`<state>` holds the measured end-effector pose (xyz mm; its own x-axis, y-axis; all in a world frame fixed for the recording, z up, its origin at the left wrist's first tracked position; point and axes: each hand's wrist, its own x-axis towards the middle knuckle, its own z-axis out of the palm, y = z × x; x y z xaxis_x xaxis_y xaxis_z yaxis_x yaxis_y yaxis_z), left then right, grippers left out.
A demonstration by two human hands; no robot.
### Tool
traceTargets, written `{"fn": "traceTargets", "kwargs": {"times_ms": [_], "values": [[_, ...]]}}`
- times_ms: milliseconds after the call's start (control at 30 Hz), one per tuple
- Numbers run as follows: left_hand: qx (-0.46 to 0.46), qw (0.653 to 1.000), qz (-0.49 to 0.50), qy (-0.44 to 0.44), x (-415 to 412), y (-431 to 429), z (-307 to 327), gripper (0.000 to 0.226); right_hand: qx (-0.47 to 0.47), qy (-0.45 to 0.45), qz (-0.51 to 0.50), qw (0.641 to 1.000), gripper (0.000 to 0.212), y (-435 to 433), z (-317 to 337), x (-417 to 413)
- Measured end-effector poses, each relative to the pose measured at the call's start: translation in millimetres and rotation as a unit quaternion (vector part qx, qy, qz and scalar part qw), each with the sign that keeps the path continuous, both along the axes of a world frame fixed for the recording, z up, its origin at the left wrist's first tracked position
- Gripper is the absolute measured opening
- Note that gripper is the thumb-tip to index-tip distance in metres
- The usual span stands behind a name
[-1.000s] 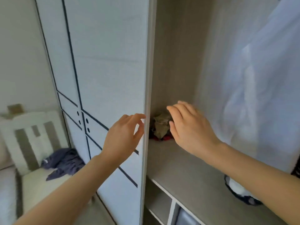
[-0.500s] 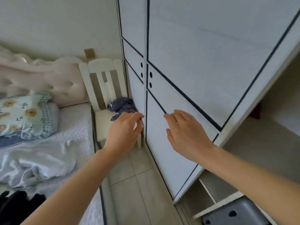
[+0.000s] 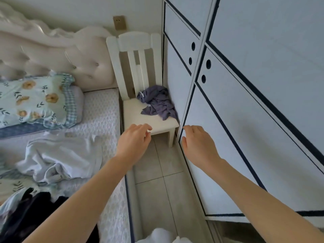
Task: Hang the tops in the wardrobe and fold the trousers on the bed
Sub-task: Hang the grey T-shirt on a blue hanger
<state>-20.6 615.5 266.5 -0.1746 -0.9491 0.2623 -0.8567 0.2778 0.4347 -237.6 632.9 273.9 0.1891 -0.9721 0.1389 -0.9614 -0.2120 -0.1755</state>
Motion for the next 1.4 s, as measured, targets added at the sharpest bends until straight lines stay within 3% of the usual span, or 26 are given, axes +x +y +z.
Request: {"fn": "traceTargets", "kwargs": {"times_ms": [400,767,1400], "values": [[0.110,0.988,0.107,-0.017,21,-142,-63,0.023,0.076,0.003,0.042,0.996,0.027,-173,-60,18],[0.209,0.956,0.205,-0.026,19,-294,-99,0.027,0.118,0.049,0.120,0.985,0.006,-360,-96,43],[0.309,0.938,0.077,-0.137,113,-579,-236,0.030,0.197,0.107,0.052,0.973,0.014,-613,-236,122]]}}
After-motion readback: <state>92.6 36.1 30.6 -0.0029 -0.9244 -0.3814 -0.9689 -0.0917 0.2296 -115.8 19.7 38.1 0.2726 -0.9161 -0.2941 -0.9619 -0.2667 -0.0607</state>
